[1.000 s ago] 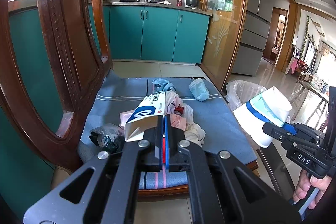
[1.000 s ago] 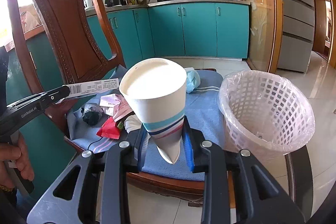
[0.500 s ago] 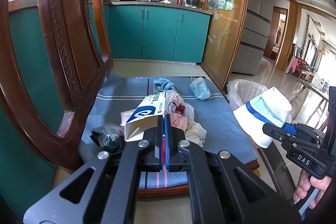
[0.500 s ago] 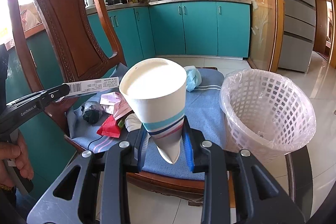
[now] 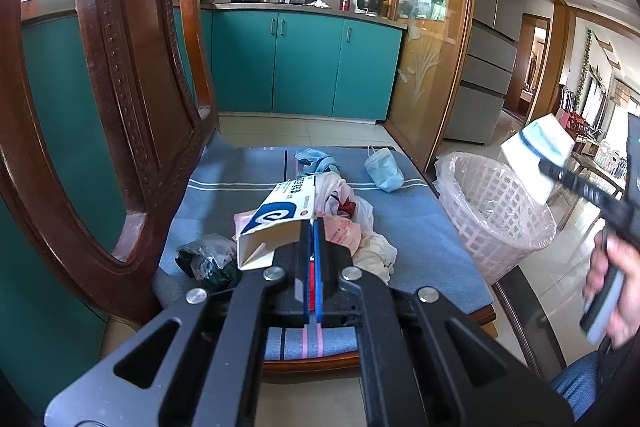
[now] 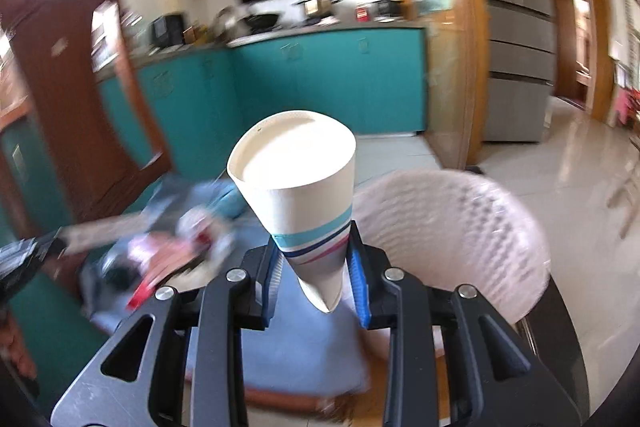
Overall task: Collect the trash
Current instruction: 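Carry the white paper cup with the right tool and drop it into the basket, then move the white box with the left tool over the basket and release it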
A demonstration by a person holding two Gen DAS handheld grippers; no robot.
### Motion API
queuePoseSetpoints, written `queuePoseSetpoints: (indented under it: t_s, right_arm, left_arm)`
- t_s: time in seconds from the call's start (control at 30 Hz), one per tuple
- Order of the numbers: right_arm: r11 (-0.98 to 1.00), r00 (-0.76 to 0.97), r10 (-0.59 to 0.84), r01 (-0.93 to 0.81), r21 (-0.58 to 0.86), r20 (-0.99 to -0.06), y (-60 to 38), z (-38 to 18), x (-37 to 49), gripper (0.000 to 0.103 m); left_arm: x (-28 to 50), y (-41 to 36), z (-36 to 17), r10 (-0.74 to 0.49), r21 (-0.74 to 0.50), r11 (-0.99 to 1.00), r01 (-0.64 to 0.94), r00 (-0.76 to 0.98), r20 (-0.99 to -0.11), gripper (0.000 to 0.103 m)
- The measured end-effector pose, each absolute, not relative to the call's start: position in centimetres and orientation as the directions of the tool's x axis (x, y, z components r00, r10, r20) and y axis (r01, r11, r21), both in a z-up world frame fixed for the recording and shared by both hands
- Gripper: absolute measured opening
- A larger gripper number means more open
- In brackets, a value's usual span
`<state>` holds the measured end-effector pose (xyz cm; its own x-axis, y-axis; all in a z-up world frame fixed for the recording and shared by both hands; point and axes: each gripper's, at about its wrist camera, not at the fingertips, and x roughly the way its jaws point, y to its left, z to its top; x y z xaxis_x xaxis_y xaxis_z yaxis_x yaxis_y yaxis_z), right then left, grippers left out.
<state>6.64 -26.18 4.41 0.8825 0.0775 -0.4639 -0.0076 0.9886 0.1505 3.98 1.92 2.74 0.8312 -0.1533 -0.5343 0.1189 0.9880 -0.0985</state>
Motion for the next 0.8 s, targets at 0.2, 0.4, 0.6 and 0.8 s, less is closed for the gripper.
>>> queuePoseSetpoints:
  t_s: [0.2, 0.4, 0.6, 0.8]
  right_arm:
    - [0.98, 0.893, -0.029, 0.114, 0.163, -0.449, -29.7, 4.1, 7.1, 0.078]
    - [0.983, 0.907, 0.005, 0.074, 0.17, -0.422, -29.0, 4.5, 5.3, 0.081]
    - [0.982, 0.911, 0.022, 0.058, 0.182, -0.411, -29.3, 4.7, 4.9, 0.081]
    - [0.968, 0.916, -0.003, 0.103, 0.229, -0.4, -31.4, 4.9, 4.7, 0.081]
  left_arm:
    - [4.1, 1.5, 2.6, -0.158, -0.097, 0.987, 0.126, 0.828, -0.538, 0.002]
    - [4.5, -0.1, 2.5, -0.183, -0.094, 0.983, 0.156, 0.825, -0.535, 0.002]
    - [5.0, -3.9, 2.6, -0.26, -0.093, 0.964, 0.249, 0.814, -0.519, 0.002]
    - [6.7, -10.7, 3.6, -0.372, -0.085, 0.92, 0.383, 0.784, -0.497, 0.002]
